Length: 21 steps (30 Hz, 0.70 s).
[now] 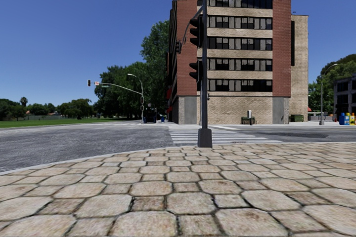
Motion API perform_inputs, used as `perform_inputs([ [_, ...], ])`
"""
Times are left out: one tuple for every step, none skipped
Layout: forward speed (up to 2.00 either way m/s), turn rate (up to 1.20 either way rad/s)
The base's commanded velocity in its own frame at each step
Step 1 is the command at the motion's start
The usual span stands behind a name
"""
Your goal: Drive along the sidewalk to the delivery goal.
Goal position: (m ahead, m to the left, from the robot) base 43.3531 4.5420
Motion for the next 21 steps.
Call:
perform_inputs([
  [2.00, -0.78],
  [2.00, -0.83],
  [2.00, -0.86],
  [2.00, -0.88],
  [2.00, -0.88],
  [2.00, -0.89],
  [2.00, -0.89],
  [2.00, -0.89],
  [2.00, -0.88],
  [2.00, -0.88],
  [2.00, -0.88],
  [2.00, -0.88],
  [2.00, -0.88],
  [2.00, -0.88],
  [2.00, -0.87],
  [2.00, -0.82],
  [2.00, -0.32],
  [2.00, -0.15],
  [2.00, -0.03],
  [2.00, -0.03],
  [2.00, 0.00],
])
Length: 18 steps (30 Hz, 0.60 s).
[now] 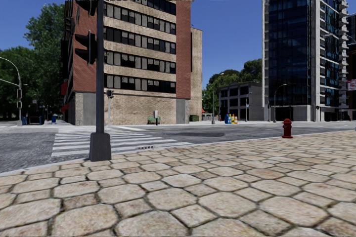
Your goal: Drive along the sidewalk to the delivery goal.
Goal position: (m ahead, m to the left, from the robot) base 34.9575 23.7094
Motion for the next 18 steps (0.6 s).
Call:
perform_inputs([
  [2.00, 0.00],
  [2.00, 0.00],
  [2.00, 0.00],
  [2.00, 0.00],
  [2.00, 0.00],
  [2.00, 0.00],
  [2.00, 0.00],
  [2.00, 0.00],
  [2.00, 0.00],
  [2.00, 0.00],
  [2.00, 0.00],
  [2.00, 0.00],
  [2.00, 0.00],
  [2.00, 0.00],
  [2.00, 0.00],
  [2.00, 0.00],
  [2.00, 0.00],
  [2.00, 0.00],
])
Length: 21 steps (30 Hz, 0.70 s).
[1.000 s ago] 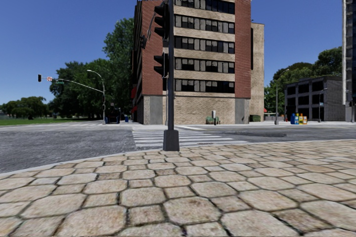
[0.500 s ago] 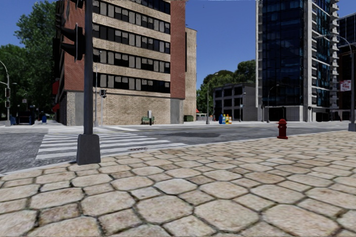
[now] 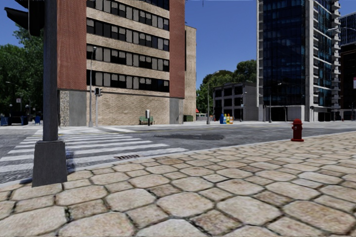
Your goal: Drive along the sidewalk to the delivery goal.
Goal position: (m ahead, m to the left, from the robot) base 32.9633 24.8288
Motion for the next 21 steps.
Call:
perform_inputs([
  [2.00, 0.00],
  [2.00, 0.00],
  [2.00, 0.00],
  [2.00, 0.00],
  [2.00, 0.00],
  [2.00, 0.00],
  [2.00, 0.00],
  [2.00, 0.00],
  [2.00, 0.00],
  [2.00, 0.00],
  [2.00, 0.00],
  [2.00, 0.00],
  [2.00, 0.17],
  [2.00, 0.42],
  [2.00, 0.48],
  [2.00, 0.49],
  [2.00, 0.50],
  [2.00, 0.51],
  [2.00, 0.51],
  [2.00, 0.52],
  [2.00, 0.52],
])
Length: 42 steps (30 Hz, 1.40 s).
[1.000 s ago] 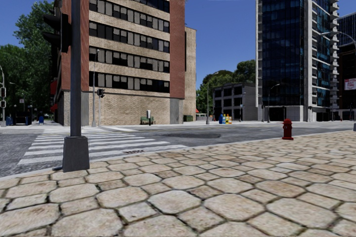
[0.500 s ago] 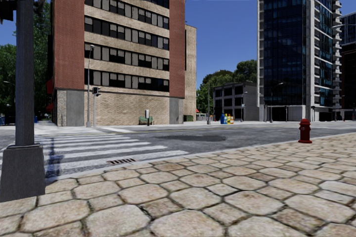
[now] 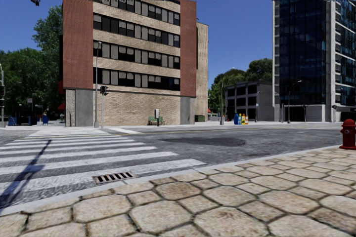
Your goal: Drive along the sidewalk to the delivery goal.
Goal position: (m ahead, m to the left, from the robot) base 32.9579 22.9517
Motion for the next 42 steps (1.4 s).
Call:
perform_inputs([
  [2.00, 0.52],
  [2.00, 0.52],
  [2.00, 0.52],
  [2.00, 0.52],
  [2.00, 0.52],
  [2.00, 0.52],
  [2.00, 0.52],
  [2.00, 0.52],
  [2.00, 0.52],
  [2.00, 0.52],
  [2.00, 0.51],
  [2.00, 0.51],
  [2.00, 0.51],
  [2.00, 0.51],
  [2.00, 0.51],
  [2.00, 0.51],
  [2.00, 0.51],
  [2.00, 0.51],
  [2.00, 0.51],
  [2.00, 0.51],
  [2.00, 0.51],
  [2.00, 0.51],
  [2.00, 0.51],
  [2.00, 0.51],
  [2.00, 0.51],
  [2.00, 0.51],
  [2.00, 0.51],
  [2.00, 0.51],
  [2.00, 0.51],
  [2.00, 0.51],
  [2.00, 0.51],
  [2.00, 0.51],
  [2.00, 0.50],
  [2.00, 0.50],
  [2.00, 0.44],
  [2.00, 0.42],
  [2.00, 0.42],
  [2.00, 0.41],
  [2.00, 0.34],
  [2.00, 0.34],
  [2.00, 0.17],
  [2.00, 0.11],
])
